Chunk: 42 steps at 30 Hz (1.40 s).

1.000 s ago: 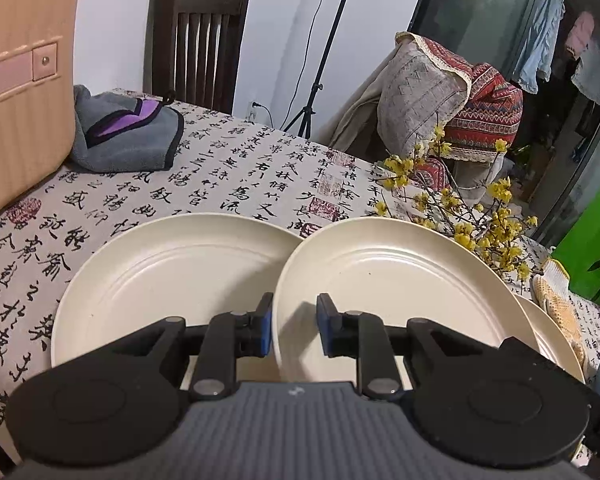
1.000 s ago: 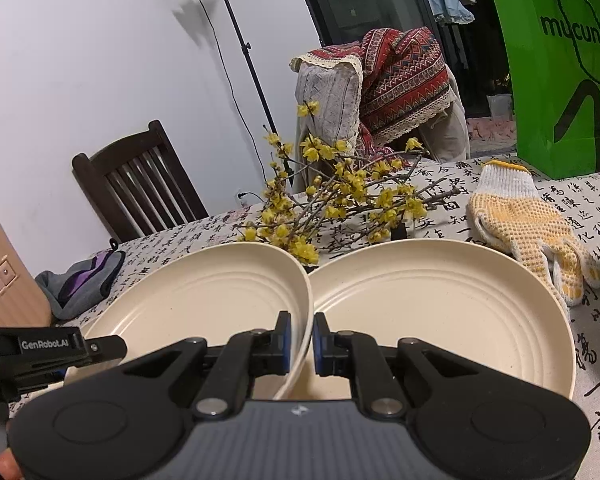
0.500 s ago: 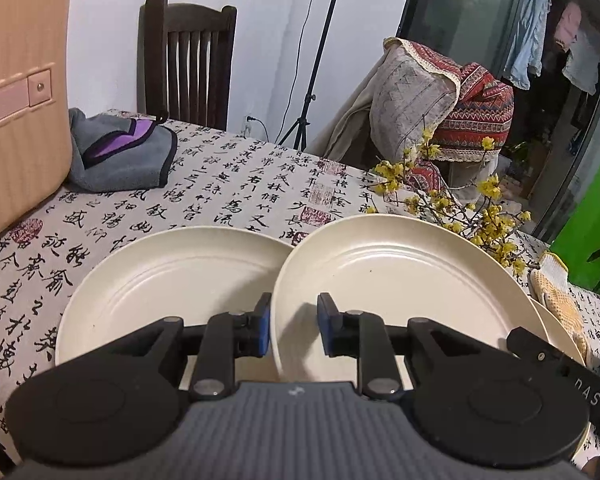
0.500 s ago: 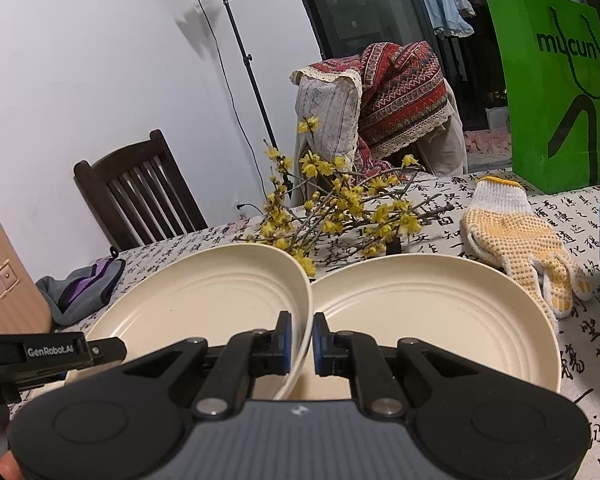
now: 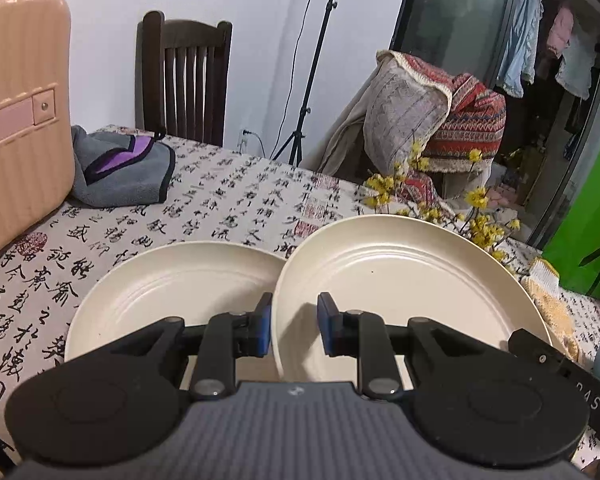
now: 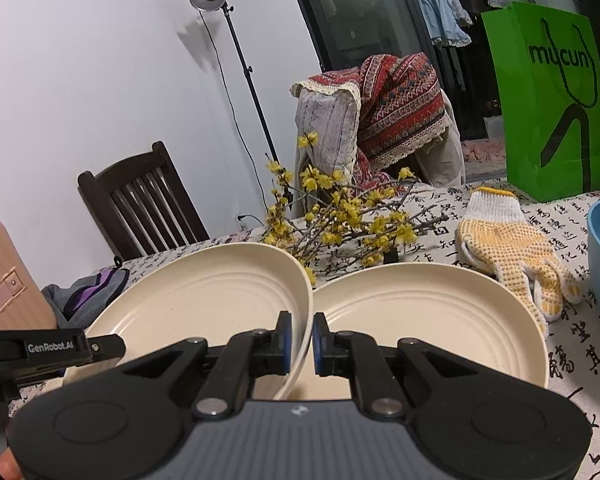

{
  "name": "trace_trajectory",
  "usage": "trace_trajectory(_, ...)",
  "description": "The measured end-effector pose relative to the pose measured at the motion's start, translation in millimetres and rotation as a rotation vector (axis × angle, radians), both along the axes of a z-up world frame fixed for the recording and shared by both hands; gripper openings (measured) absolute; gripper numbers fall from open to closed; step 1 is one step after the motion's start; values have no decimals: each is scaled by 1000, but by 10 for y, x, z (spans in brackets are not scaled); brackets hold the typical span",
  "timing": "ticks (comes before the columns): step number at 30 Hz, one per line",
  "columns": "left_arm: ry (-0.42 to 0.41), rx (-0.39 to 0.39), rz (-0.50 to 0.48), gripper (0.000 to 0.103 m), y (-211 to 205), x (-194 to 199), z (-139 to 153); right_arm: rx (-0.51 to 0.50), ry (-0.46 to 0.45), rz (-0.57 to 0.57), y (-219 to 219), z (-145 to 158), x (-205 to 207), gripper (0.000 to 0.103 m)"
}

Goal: Organize plates and bowls

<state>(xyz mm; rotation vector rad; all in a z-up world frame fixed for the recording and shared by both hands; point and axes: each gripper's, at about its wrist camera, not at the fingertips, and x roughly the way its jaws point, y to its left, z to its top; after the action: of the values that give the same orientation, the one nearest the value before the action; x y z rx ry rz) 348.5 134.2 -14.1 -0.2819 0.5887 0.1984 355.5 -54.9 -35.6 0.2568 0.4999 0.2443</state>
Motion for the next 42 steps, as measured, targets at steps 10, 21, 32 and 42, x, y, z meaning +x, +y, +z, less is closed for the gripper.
trace_trajectory(10,-66,36,5,23,-57,-99,123,-5,-56,-10,-6,130,-123,10)
trace_trajectory(21,-80,65,-9,22,-229,-213,269,20,-42,-32,-119,207,-179,10)
trace_trajectory(32,-84,66,-12,22,-392,-450,438,12,-60,-33,-259,369,-407,10)
trace_trajectory(42,-84,69,-27,22,-473,-722,517,12,-79,-42,-351,456,-711,10)
